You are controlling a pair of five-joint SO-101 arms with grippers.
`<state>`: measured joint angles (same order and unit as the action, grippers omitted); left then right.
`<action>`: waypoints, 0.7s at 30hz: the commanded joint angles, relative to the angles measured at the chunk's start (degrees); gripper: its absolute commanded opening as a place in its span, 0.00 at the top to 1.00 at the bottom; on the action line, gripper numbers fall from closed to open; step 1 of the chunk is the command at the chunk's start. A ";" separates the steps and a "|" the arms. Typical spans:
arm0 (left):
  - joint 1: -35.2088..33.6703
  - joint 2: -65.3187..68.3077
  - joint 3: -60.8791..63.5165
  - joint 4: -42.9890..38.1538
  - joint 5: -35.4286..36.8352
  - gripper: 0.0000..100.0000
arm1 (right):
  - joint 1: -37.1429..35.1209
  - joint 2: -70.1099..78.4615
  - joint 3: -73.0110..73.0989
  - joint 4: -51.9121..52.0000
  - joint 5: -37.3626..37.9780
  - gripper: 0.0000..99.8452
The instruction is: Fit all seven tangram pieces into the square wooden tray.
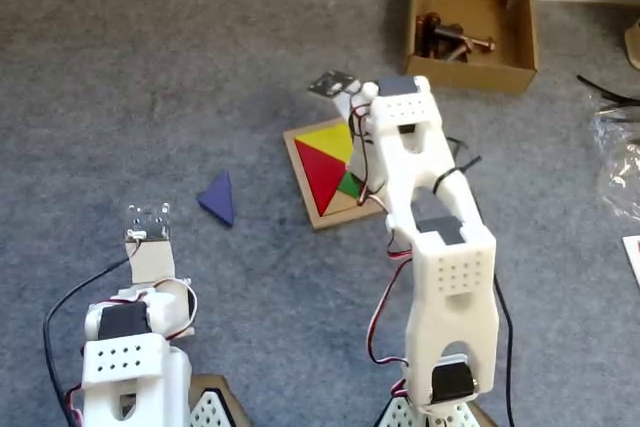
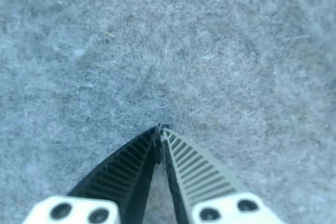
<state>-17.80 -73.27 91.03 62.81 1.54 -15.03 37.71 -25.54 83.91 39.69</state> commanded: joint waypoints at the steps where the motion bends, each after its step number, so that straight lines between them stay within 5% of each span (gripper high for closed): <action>1: -1.27 -0.22 -0.04 0.62 0.53 1.00 | -1.54 -0.84 -4.18 -0.48 -0.53 0.99; 21: -1.27 -0.22 -0.04 0.62 0.53 1.00 | -5.05 -0.84 -18.77 7.52 -4.92 0.99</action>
<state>-17.80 -73.27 91.03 62.81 1.54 -19.08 38.51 -37.23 87.78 35.82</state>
